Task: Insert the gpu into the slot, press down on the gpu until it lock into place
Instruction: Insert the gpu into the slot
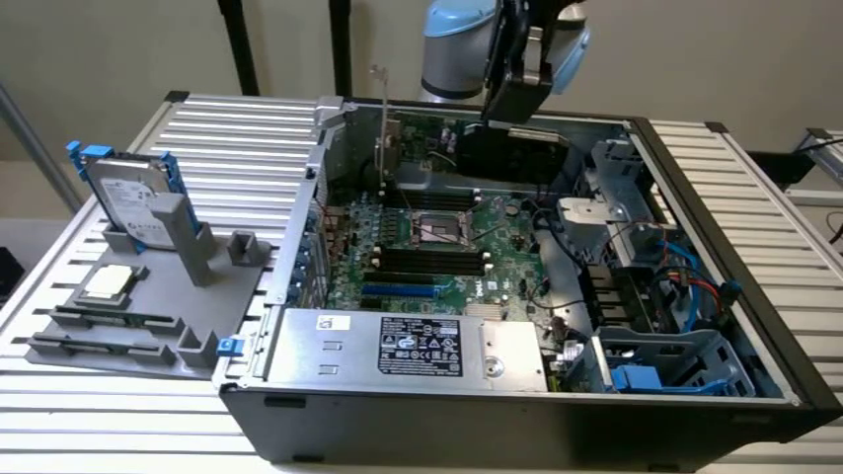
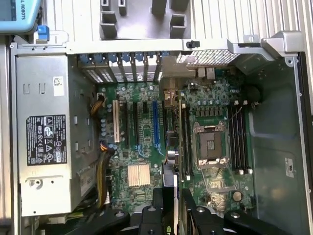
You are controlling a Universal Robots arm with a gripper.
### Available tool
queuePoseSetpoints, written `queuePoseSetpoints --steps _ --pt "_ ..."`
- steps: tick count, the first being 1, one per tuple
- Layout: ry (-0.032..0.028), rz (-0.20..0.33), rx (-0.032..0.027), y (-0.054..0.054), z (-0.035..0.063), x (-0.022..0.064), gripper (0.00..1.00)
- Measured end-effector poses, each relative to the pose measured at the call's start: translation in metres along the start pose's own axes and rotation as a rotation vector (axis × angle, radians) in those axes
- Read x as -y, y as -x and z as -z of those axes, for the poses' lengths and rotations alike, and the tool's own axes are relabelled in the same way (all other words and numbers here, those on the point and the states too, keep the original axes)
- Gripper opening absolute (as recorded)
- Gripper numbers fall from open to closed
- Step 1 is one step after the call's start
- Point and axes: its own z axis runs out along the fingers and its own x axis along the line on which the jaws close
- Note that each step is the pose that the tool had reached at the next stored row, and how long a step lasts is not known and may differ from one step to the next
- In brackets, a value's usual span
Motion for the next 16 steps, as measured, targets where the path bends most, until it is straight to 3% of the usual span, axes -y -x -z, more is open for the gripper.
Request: queuePoseSetpoints --steps 3,16 --pt "0.0005 0.002 0.0043 -0.003 -0.0053 -0.0025 0.26" --pt "0.0018 0.016 0.0053 -0.012 -0.0293 -0.0253 0.26"
